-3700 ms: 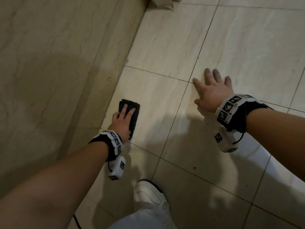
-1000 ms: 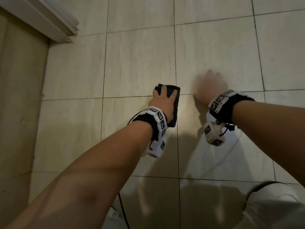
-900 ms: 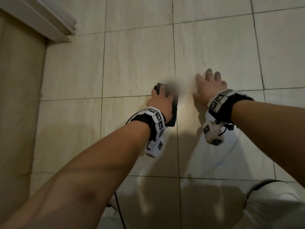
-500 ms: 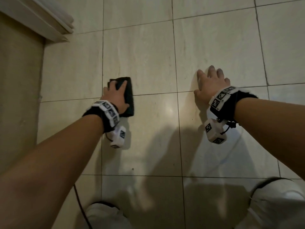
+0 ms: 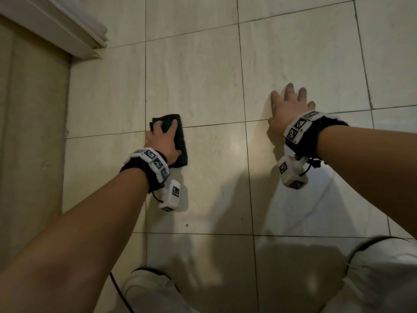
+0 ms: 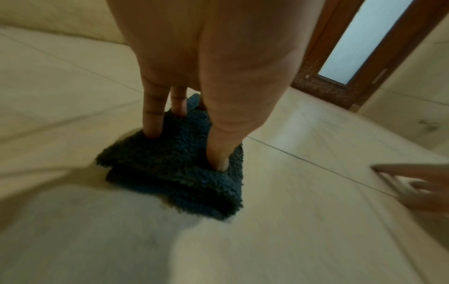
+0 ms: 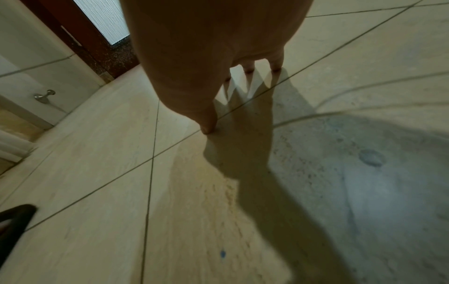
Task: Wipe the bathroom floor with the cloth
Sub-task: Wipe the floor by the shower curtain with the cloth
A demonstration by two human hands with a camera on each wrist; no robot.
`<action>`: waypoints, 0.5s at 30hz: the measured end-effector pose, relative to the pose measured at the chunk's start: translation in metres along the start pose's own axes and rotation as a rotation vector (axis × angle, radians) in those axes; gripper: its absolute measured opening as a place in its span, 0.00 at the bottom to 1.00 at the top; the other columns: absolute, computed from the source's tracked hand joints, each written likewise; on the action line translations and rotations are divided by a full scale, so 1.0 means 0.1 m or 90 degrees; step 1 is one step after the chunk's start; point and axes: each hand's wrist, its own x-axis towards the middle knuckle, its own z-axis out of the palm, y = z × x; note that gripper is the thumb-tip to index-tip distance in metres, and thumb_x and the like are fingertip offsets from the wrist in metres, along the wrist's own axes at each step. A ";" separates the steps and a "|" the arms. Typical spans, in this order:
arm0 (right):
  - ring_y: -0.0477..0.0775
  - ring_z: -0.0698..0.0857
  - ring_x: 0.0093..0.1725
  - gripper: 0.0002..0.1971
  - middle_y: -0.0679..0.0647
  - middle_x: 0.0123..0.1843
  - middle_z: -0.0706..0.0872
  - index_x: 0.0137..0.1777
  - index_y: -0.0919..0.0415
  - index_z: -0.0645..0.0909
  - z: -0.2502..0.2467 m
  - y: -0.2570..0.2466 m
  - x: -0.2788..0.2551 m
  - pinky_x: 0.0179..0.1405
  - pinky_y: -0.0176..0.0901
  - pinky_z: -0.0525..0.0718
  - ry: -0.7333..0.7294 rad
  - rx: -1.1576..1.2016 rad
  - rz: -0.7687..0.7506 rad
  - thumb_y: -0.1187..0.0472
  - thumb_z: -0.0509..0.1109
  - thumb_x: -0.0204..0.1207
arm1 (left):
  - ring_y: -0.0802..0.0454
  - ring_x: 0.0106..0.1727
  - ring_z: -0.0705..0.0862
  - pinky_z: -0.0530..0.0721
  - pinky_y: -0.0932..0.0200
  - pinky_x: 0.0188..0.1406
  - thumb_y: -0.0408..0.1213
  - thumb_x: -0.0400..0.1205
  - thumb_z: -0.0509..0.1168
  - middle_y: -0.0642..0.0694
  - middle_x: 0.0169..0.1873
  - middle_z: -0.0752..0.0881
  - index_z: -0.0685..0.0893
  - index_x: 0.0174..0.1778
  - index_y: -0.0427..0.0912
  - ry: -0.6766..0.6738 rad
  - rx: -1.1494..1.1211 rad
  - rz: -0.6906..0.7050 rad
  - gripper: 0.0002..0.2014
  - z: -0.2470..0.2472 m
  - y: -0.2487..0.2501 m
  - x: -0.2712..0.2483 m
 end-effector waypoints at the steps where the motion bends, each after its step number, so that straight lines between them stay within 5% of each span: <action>1: 0.69 0.42 0.86 0.44 0.55 0.88 0.39 0.85 0.46 0.48 -0.01 -0.01 0.00 0.81 0.73 0.54 -0.006 0.002 0.003 0.56 0.71 0.75 | 0.31 0.77 0.59 0.74 0.38 0.69 0.47 0.79 0.72 0.42 0.83 0.48 0.47 0.86 0.60 0.000 0.003 0.023 0.47 0.03 0.12 -0.06; 9: 0.69 0.43 0.86 0.44 0.55 0.88 0.41 0.86 0.47 0.48 0.04 -0.05 -0.12 0.81 0.71 0.56 0.006 0.000 -0.014 0.58 0.71 0.76 | 0.32 0.78 0.57 0.77 0.43 0.64 0.48 0.79 0.72 0.40 0.83 0.44 0.46 0.86 0.59 0.018 0.007 0.167 0.47 0.35 1.10 -0.52; 15: 0.72 0.45 0.85 0.38 0.59 0.87 0.44 0.84 0.47 0.52 0.16 -0.13 -0.22 0.80 0.72 0.58 0.004 -0.020 -0.051 0.57 0.69 0.78 | 0.33 0.79 0.54 0.80 0.45 0.61 0.46 0.80 0.70 0.41 0.83 0.44 0.46 0.86 0.58 0.022 0.016 0.213 0.46 0.50 1.31 -0.67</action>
